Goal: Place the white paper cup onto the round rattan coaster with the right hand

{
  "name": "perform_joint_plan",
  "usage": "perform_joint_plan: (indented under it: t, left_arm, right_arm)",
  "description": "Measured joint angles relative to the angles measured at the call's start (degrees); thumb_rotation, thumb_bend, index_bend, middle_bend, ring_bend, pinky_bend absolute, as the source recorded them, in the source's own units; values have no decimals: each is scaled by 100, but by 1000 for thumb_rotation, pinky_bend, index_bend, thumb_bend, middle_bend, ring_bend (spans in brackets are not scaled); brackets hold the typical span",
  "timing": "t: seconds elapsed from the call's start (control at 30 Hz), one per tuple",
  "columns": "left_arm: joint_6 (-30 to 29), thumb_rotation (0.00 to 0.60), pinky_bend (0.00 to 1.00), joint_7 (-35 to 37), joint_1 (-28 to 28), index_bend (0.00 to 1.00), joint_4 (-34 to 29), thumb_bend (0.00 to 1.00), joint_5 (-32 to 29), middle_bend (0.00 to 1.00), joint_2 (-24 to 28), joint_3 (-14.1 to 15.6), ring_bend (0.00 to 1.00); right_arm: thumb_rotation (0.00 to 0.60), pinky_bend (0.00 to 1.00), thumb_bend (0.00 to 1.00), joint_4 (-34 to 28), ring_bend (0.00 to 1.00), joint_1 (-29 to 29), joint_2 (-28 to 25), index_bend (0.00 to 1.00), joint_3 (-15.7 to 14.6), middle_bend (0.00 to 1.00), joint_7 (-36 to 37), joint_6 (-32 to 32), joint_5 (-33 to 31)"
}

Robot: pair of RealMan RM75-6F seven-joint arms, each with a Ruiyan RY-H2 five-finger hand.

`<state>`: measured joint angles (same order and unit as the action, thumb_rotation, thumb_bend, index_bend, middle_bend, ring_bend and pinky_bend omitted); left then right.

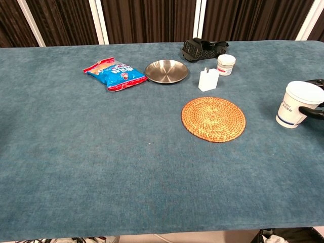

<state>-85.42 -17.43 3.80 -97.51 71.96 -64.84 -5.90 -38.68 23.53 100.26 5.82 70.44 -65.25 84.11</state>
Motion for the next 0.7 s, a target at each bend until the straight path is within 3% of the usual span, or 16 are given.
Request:
perform_joint_plan:
  t: [0.7]
  left_arm:
    - [14, 600, 0, -5, 2, 31, -19, 241, -30, 42, 11, 0, 0]
  right_arm:
    - [600, 182, 225, 13, 315, 19, 48, 291, 12, 306, -38, 5, -3]
